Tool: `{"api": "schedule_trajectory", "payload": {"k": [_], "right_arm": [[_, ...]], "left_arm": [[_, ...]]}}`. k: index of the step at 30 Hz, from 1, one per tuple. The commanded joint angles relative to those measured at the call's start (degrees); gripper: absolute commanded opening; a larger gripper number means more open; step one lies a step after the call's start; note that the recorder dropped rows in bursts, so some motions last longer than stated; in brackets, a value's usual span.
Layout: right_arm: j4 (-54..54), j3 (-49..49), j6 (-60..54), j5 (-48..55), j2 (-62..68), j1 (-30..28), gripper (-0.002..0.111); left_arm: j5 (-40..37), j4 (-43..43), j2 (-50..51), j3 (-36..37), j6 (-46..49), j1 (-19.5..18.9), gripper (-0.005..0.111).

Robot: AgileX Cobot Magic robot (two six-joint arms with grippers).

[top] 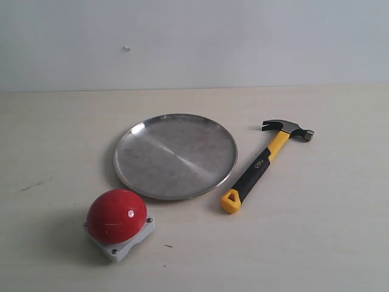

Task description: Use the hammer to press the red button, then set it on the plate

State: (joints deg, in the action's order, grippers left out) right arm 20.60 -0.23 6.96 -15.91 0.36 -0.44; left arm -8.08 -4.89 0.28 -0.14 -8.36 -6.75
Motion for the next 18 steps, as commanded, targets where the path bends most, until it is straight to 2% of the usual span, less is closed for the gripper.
{"api": "schedule_trajectory", "payload": {"k": [1,6,12,18], "right_arm": [[0.23,0.23,2.47,-8.80,-0.36,-0.36,0.000],[0.23,0.23,13.32,-8.34,-0.36,-0.36,0.000],[0.33,0.23,12.80,-4.67,0.04,-0.36,0.000],[-2.34,0.23,14.65,-4.26,6.64,-0.25,0.000]], "left_arm": [[0.03,0.40,-0.28,0.14,-0.16,-0.10,0.000],[0.03,0.40,-0.28,0.14,-0.16,-0.10,0.000],[0.03,0.40,-0.28,0.14,-0.16,-0.10,0.000],[0.03,0.40,-0.28,0.14,-0.16,-0.10,0.000]]}}
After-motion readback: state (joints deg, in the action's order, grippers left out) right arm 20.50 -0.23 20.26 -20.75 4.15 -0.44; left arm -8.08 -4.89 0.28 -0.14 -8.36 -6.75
